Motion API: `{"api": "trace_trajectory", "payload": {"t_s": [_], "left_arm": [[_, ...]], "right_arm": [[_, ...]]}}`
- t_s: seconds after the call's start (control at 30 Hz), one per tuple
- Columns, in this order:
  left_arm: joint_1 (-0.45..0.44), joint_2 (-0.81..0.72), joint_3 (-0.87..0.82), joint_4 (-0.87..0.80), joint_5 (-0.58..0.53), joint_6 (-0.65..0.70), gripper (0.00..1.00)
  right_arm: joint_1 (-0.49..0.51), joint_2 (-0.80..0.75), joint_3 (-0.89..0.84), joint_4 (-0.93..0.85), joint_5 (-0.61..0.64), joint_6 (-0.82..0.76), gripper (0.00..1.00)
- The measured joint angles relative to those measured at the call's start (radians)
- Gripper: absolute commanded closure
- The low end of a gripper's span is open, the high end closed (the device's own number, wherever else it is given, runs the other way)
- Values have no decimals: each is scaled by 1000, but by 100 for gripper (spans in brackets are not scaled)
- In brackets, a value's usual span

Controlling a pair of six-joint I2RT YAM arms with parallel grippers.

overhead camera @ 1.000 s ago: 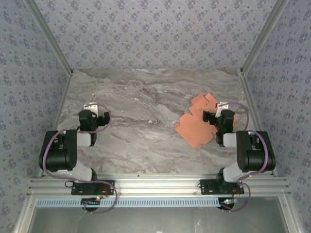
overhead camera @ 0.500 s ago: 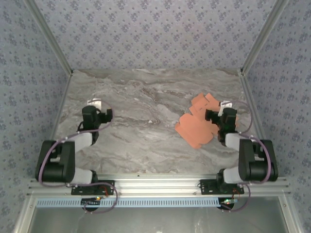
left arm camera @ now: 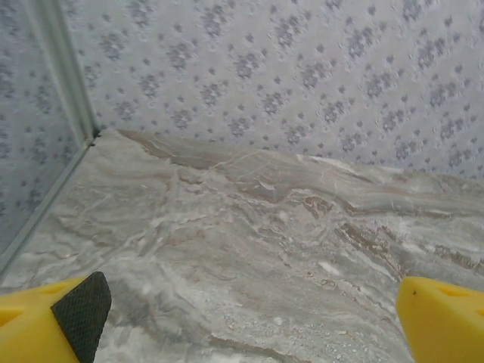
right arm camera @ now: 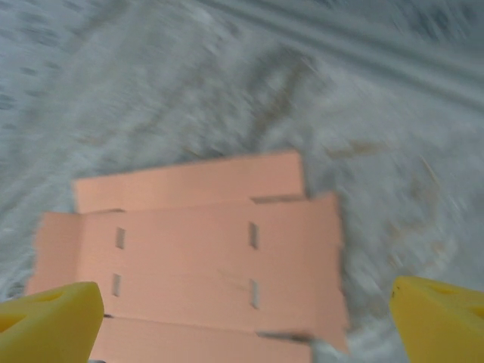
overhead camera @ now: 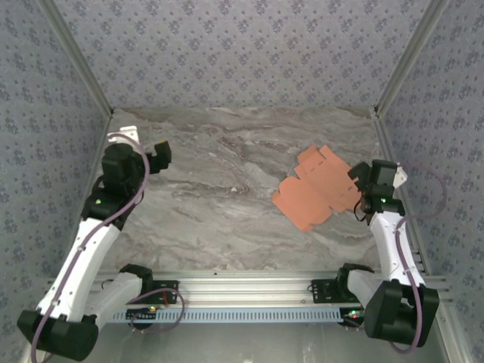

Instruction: Fold the paper box

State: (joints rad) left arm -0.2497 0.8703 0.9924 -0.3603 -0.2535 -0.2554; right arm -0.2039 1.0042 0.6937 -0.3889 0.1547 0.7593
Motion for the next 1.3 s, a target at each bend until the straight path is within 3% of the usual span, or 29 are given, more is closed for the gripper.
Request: {"api": "trace_trajectory", "payload": {"t_s": [0.2, 0.37, 0.57, 0.73, 0.9, 1.07, 1.27, 1.3], "left_arm": [[40, -48, 54, -122, 36, -39, 1], [44, -16, 52, -142, 71, 22, 1], [47, 59, 66, -151, 138, 45, 1], [47, 101, 76, -164, 187, 14, 1], [47, 104, 75, -163, 206, -14, 1], [47, 102, 64, -162, 212, -24, 1], [47, 96, 63, -162, 212, -27, 1], [47, 93, 61, -162, 212, -27, 1]], "right_arm": [[-33, 47, -79, -95, -193, 145, 9], [-50, 109, -222, -47, -348, 251, 13], [-69, 132, -217, -37, -372, 285, 21], [-66, 121, -214, -40, -383, 285, 20], [47, 67, -215, 29, -476, 308, 19], [154, 12, -214, 33, -482, 337, 19], [110, 12, -194, -16, -436, 317, 19], [106, 13, -194, -19, -430, 307, 22]]}}
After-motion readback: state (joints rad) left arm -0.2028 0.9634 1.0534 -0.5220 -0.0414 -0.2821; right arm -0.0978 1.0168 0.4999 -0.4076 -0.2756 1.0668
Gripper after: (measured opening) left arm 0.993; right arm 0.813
